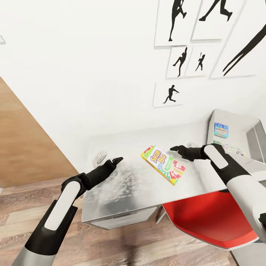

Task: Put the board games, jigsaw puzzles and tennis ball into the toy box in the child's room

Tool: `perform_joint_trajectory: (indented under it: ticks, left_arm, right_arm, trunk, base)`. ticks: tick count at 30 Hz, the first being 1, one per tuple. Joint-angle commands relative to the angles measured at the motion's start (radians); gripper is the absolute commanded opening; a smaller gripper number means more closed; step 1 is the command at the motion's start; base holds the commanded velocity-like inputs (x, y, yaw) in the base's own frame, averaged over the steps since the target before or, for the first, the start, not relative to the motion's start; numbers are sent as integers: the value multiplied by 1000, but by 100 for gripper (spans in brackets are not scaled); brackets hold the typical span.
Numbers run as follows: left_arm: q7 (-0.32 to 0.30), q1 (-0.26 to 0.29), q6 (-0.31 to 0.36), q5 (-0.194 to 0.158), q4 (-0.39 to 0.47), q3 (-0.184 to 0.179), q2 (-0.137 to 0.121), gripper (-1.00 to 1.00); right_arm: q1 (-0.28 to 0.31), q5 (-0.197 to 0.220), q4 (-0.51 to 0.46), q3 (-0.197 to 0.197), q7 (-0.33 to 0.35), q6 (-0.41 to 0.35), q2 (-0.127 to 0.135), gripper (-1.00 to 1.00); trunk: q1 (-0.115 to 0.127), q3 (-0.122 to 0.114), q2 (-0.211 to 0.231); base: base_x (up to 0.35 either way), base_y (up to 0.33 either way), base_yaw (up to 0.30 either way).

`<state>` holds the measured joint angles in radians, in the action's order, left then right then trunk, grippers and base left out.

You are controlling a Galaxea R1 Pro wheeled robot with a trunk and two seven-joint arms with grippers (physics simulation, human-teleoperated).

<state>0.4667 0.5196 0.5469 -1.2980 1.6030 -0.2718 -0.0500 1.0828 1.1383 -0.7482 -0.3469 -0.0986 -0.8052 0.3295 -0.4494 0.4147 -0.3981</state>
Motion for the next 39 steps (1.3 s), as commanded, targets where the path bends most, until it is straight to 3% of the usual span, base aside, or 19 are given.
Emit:
perform_joint_trajectory:
  ticks: [1, 18, 39]
  left_arm:
    - [10, 1, -1, -11, 2, -1, -1, 100]
    - [10, 1, -1, -11, 2, -1, -1, 100]
    - [9, 2, -1, -11, 2, -1, 0, 100]
  right_arm:
    - [2, 11, 0, -5, -10, 0, 1, 100]
    - [7, 10, 8, -6, -10, 1, 0, 100]
    - [8, 11, 10, -7, -10, 0, 0, 100]
  trunk:
    - [-1, 2, -2]
    - [-1, 4, -2]
    - [-1, 33, -2]
  base:
    - [0, 0, 0]
    - [0, 0, 0]
    - [0, 0, 0]
